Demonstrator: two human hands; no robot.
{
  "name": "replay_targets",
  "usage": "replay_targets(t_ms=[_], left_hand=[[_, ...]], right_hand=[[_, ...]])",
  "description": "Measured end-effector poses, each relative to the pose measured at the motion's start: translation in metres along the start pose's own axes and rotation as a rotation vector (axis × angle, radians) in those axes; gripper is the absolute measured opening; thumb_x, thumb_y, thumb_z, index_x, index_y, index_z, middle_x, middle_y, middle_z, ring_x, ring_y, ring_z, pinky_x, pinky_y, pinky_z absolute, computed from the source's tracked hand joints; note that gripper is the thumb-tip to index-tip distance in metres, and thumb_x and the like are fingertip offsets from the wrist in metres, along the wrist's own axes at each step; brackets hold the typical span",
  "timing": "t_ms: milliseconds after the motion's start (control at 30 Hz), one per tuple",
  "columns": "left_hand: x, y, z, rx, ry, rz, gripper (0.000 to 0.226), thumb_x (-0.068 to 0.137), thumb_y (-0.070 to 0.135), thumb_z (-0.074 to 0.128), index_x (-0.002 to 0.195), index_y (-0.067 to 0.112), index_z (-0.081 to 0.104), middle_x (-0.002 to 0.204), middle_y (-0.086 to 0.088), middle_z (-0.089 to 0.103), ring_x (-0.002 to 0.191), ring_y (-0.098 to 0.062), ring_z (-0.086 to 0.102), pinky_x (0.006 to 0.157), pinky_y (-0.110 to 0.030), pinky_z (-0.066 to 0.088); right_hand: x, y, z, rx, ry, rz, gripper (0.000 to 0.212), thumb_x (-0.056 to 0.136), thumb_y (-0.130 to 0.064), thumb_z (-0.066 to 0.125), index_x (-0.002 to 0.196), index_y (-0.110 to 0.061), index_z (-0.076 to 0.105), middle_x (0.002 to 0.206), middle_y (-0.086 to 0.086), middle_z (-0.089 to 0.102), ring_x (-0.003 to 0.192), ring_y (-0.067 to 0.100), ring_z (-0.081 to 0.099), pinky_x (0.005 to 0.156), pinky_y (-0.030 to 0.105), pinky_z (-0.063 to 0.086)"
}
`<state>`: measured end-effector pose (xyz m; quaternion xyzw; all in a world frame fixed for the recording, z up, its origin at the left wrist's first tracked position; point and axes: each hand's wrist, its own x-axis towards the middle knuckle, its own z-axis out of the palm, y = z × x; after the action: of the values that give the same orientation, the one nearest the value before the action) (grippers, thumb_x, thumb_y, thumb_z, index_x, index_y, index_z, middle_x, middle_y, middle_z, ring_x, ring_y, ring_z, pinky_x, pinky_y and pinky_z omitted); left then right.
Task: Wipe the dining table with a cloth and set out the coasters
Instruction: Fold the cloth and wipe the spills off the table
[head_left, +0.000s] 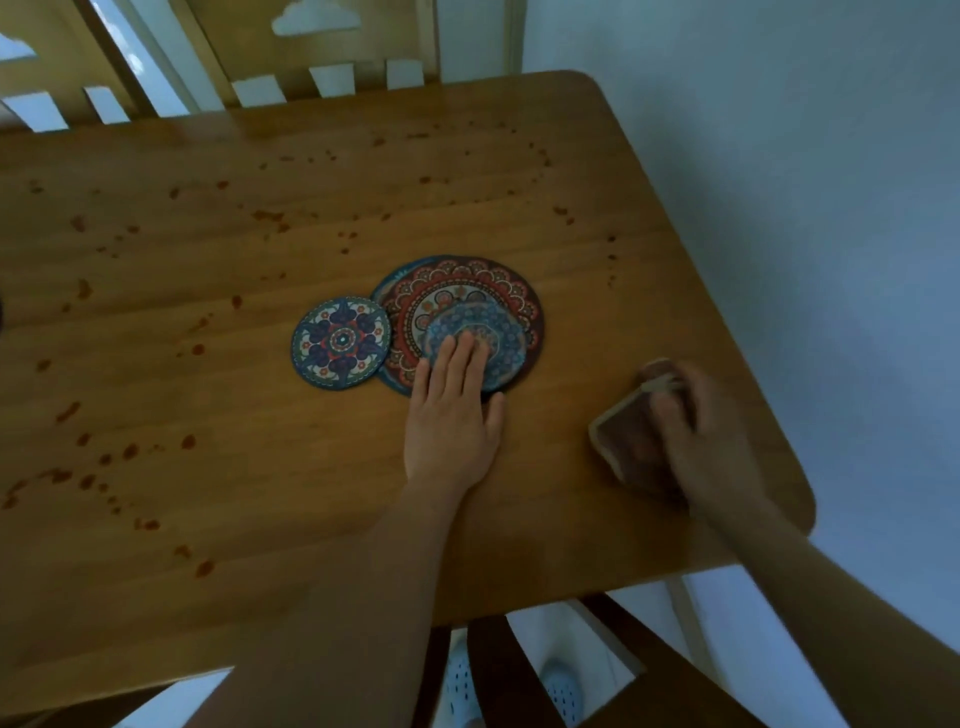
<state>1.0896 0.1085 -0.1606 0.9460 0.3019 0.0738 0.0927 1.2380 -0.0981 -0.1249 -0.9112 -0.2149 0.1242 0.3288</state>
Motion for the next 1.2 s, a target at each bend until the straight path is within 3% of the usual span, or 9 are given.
replay_targets(t_ms=[67, 133, 333, 467, 667, 733, 933, 1067, 1200], left_hand=[[0.001, 0.000, 0.001, -0.008, 0.011, -0.013, 0.064, 0.099, 0.048, 0.019, 0.156, 0.019, 0.017, 0.164, 0.002, 0.014, 0.151, -0.014, 0.002, 0.123, -0.038, 0.000], [0.001, 0.000, 0.001, -0.016, 0.020, -0.011, 0.063, 0.100, 0.046, 0.024, 0.156, 0.019, 0.020, 0.163, 0.002, 0.016, 0.151, -0.014, 0.004, 0.123, -0.038, 0.002], [0.001, 0.000, 0.001, -0.006, 0.024, -0.009, 0.061, 0.100, 0.045, 0.027, 0.155, 0.019, 0.024, 0.163, 0.002, 0.019, 0.151, -0.014, 0.007, 0.123, -0.038, 0.004], [0.001, 0.001, 0.000, -0.008, 0.029, -0.012, 0.062, 0.099, 0.045, 0.029, 0.154, 0.018, 0.027, 0.162, 0.002, 0.022, 0.151, -0.015, 0.010, 0.123, -0.038, 0.005], [0.000, 0.001, -0.002, -0.012, 0.021, -0.018, 0.062, 0.098, 0.046, 0.029, 0.155, 0.019, 0.024, 0.162, 0.003, 0.020, 0.151, -0.014, 0.008, 0.123, -0.037, 0.003], [0.000, 0.002, -0.002, -0.015, 0.021, -0.025, 0.062, 0.099, 0.045, 0.030, 0.155, 0.019, 0.024, 0.163, 0.003, 0.020, 0.151, -0.014, 0.008, 0.123, -0.037, 0.003], [0.001, 0.001, -0.001, -0.014, 0.024, -0.024, 0.062, 0.099, 0.044, 0.030, 0.155, 0.019, 0.023, 0.163, 0.003, 0.019, 0.151, -0.014, 0.007, 0.123, -0.038, 0.003], [0.001, 0.003, -0.001, -0.030, 0.030, -0.027, 0.061, 0.099, 0.044, 0.035, 0.154, 0.020, 0.025, 0.162, 0.003, 0.021, 0.151, -0.013, 0.009, 0.123, -0.038, 0.005], [0.001, 0.002, -0.003, -0.068, 0.030, -0.030, 0.060, 0.100, 0.048, 0.027, 0.153, 0.022, 0.028, 0.161, 0.005, 0.023, 0.150, -0.012, 0.010, 0.123, -0.038, 0.005]], right_hand=[[-0.003, 0.005, 0.023, -0.387, -0.020, -0.155, 0.068, 0.093, -0.060, 0.040, 0.148, -0.022, 0.032, 0.152, 0.011, 0.036, 0.141, 0.029, 0.031, 0.117, 0.053, 0.020], [0.010, 0.003, 0.031, -0.544, 0.006, -0.236, 0.067, 0.096, -0.054, 0.033, 0.151, -0.017, 0.027, 0.157, 0.014, 0.030, 0.145, 0.031, 0.026, 0.117, 0.052, 0.016], [0.061, -0.027, 0.047, -0.501, 0.048, -0.170, 0.055, 0.101, -0.040, 0.035, 0.151, -0.016, 0.029, 0.157, 0.014, 0.030, 0.144, 0.032, 0.026, 0.116, 0.050, 0.022], [0.004, -0.040, 0.065, -0.491, -0.050, -0.423, 0.058, 0.097, -0.041, 0.037, 0.148, -0.013, 0.037, 0.153, 0.014, 0.038, 0.141, 0.031, 0.035, 0.110, 0.045, 0.031], [-0.037, 0.009, 0.022, -0.583, -0.325, -0.754, 0.058, 0.096, -0.045, 0.036, 0.148, -0.018, 0.037, 0.153, 0.007, 0.039, 0.142, 0.022, 0.036, 0.115, 0.043, 0.026], [-0.017, 0.021, 0.010, -0.586, -0.302, -0.709, 0.058, 0.096, -0.044, 0.035, 0.147, -0.016, 0.037, 0.152, 0.009, 0.040, 0.140, 0.024, 0.039, 0.115, 0.047, 0.029], [0.049, -0.006, 0.030, -0.557, -0.054, -0.391, 0.055, 0.100, -0.041, 0.033, 0.148, -0.013, 0.034, 0.153, 0.014, 0.037, 0.142, 0.030, 0.032, 0.119, 0.045, 0.016], [0.068, -0.036, 0.051, -0.509, -0.011, -0.238, 0.058, 0.100, -0.040, 0.038, 0.150, -0.013, 0.029, 0.157, 0.015, 0.028, 0.145, 0.031, 0.023, 0.120, 0.045, 0.009], [0.038, -0.036, 0.050, -0.491, -0.116, -0.436, 0.063, 0.098, -0.046, 0.036, 0.151, -0.014, 0.030, 0.156, 0.013, 0.031, 0.145, 0.030, 0.025, 0.120, 0.043, 0.014]])
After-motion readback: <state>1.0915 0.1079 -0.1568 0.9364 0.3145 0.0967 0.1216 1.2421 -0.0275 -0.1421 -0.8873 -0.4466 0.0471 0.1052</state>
